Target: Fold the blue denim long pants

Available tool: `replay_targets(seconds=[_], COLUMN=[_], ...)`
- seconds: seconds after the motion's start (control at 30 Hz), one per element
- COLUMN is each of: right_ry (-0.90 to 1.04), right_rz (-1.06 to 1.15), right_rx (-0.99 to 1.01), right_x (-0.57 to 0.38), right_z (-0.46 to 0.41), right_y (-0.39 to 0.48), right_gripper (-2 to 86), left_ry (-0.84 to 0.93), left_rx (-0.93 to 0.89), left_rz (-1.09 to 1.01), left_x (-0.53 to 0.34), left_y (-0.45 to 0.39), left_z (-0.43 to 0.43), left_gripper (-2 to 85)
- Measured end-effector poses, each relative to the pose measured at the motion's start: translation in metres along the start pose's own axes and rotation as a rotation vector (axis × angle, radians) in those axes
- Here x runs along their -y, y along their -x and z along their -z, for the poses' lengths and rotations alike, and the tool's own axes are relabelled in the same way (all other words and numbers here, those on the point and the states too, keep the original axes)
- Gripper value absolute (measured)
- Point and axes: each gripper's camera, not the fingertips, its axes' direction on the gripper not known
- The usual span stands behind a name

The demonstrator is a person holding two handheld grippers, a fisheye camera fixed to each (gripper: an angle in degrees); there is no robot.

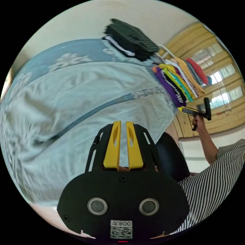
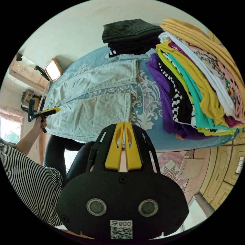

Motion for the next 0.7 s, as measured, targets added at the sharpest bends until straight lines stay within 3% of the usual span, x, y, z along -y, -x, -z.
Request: replay_targets(seconds=[0.1,0.23,0.33,0.43,0.5,0.63,0.7], right_ry=[-0.017,0.174,0.201,0.194,0.242,0.251,0.230], right_rz=[0.105,0.287,0.355,0.379,0.340,0.294,0.303], right_rx=[0.028,-0.096,-0.280,-0.343,-0.330,-0.247,-0.251], right_x=[0.024,0.059,0.065,0.071,0.083,0.110,0.122], right_z=[0.007,-0.030,-0.029,-0.012,0.000,0.034,0.050], right_y=[0.057,0.146,0.190,0.216,0.227,0.253,0.269], right_gripper=[0.1,0.1,0.1,0.1,0.1,0.1,0.1], left_ry=[-0.001,-0.009,-0.166,-0.239,-0.229,-0.007,-0.062], left_rx=[0.045,-0.011,-0.013,0.063,0.156,0.270,0.265], left_rz=[0.244,0.399,0.368,0.299,0.261,0.189,0.182], left_x=[-0.065,-0.125,-0.131,-0.119,-0.109,-0.094,-0.097], left_y=[0.065,0.119,0.136,0.160,0.175,0.211,0.221], left_z=[0.016,0.015,0.041,0.057,0.057,0.020,0.022], left_gripper=[2.8,2.8,4.1,6.0,6.6,4.3,2.5])
